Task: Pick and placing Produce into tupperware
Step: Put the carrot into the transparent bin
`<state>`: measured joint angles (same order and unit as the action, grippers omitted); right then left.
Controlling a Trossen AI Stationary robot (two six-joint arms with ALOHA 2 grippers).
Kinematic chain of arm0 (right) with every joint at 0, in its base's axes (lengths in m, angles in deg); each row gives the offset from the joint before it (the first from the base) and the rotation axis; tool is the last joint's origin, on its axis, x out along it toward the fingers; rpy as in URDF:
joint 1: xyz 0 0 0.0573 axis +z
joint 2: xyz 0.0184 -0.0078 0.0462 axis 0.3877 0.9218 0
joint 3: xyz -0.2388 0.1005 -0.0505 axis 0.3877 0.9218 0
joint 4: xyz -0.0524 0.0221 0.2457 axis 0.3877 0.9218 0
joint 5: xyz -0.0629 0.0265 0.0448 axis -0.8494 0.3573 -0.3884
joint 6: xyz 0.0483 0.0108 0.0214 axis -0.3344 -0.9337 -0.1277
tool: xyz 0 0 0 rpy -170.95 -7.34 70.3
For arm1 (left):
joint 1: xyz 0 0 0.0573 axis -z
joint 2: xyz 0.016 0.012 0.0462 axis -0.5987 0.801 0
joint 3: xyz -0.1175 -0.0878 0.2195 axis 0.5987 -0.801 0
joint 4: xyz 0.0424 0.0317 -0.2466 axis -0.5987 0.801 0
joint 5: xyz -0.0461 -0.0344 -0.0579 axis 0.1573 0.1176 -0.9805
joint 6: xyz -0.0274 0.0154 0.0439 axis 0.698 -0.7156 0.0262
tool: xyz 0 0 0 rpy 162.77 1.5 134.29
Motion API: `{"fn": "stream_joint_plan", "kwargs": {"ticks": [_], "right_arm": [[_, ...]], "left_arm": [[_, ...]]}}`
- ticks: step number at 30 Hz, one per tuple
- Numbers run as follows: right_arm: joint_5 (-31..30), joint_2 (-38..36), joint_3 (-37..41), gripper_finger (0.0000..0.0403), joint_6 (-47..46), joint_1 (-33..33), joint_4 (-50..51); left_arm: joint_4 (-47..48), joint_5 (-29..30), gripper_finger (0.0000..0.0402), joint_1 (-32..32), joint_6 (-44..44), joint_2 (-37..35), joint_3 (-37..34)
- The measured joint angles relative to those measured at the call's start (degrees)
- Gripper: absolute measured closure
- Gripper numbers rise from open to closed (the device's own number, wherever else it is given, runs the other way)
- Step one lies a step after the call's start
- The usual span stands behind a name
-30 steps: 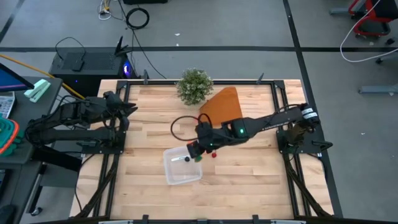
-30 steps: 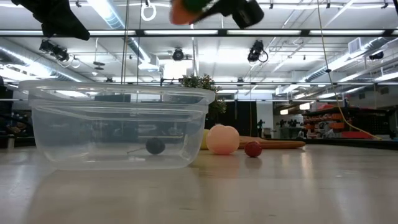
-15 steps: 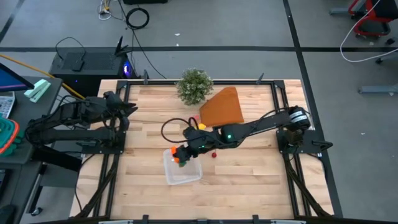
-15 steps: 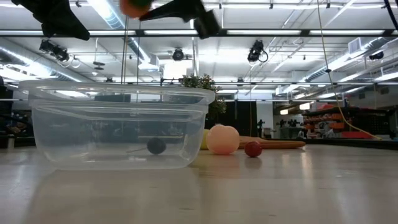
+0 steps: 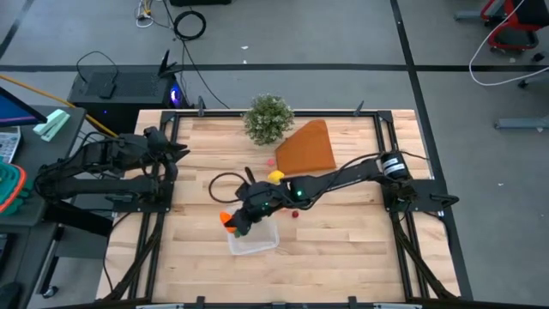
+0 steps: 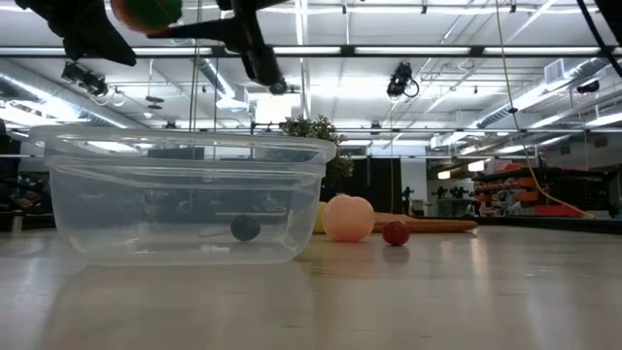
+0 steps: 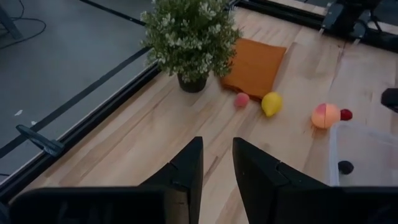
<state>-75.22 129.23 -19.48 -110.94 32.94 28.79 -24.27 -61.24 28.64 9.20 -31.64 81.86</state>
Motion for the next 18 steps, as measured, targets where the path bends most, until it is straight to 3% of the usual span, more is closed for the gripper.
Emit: {"fn": "stream_joint_plan", "kwargs": {"ticks": [7,18], "right_arm": [[0.1,3.2,-4.3,0.0262,11.6,0.0,11.0],[-0.3,4.3,-4.8,0.0262,23.0,1.4,17.4]], "left_arm": [[0.9,0.0,0.0307,0.0,0.0,0.0,0.0],[1.8,-0.4,0.0306,0.0,-0.1,0.0,0.0]]}}
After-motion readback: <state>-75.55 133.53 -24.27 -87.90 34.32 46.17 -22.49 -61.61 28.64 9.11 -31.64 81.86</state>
